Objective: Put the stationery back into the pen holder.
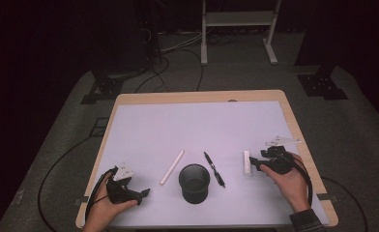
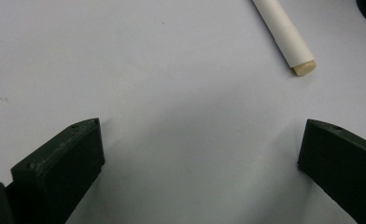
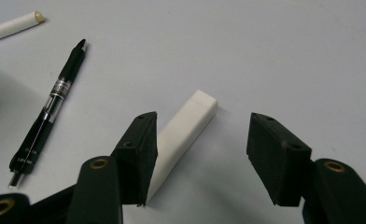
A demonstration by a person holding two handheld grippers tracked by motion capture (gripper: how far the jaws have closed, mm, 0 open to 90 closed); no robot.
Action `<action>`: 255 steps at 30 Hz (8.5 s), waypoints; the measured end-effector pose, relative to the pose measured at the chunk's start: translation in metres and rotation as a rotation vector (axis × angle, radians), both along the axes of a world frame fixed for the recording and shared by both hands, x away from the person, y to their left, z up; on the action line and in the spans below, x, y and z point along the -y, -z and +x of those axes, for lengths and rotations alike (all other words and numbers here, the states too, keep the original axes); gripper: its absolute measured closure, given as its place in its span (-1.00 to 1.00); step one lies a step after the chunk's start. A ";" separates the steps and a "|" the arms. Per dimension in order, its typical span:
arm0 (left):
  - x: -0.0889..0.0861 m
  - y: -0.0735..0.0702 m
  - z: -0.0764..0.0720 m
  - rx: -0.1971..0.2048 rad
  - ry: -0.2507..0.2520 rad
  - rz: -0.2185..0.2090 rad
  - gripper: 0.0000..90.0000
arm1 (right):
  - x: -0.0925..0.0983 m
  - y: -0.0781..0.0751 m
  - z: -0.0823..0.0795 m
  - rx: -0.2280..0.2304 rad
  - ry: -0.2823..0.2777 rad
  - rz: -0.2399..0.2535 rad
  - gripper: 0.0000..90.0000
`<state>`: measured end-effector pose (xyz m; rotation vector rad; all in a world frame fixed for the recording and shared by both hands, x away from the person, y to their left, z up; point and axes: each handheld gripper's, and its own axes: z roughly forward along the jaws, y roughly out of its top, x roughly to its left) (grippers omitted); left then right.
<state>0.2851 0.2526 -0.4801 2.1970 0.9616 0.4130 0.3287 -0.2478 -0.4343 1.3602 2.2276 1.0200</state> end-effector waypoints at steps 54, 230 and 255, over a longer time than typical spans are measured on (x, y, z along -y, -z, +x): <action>0.000 0.000 0.000 -0.001 0.000 -0.003 -1.00 | -0.032 0.021 0.053 -0.174 0.034 -0.059 0.28; 0.000 0.000 0.000 -0.004 0.000 -0.002 -1.00 | -0.078 -0.126 -0.032 0.157 -0.457 0.151 0.55; 0.000 0.000 0.000 -0.004 0.001 -0.001 -1.00 | -0.124 -0.120 -0.039 0.127 -0.594 0.139 0.55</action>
